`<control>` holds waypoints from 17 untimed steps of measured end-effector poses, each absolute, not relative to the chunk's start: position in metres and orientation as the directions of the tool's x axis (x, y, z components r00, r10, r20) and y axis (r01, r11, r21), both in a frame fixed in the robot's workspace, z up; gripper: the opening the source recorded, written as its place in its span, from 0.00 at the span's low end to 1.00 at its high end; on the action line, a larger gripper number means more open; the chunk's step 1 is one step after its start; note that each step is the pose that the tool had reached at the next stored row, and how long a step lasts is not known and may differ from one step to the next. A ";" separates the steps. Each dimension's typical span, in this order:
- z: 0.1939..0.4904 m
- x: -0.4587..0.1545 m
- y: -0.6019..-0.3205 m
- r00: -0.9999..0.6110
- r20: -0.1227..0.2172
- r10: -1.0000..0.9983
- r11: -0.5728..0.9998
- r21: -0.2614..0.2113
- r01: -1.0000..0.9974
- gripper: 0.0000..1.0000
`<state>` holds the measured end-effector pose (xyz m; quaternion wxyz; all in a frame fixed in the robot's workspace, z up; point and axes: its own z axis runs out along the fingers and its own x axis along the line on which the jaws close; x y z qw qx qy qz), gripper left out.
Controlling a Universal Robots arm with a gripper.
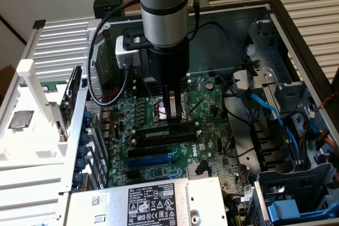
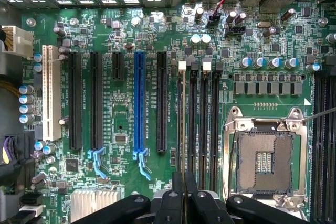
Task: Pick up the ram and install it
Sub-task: 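Insert the ram into the slot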
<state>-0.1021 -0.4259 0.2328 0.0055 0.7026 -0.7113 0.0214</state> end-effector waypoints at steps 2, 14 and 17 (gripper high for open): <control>0.232 -0.102 -0.426 -0.012 0.038 -0.999 0.011 -0.022 -1.000 0.12; 0.231 -0.102 -0.425 -0.003 0.038 -0.999 0.003 -0.020 -1.000 0.12; 0.231 -0.102 -0.425 -0.002 0.038 -0.999 0.001 -0.019 -1.000 0.12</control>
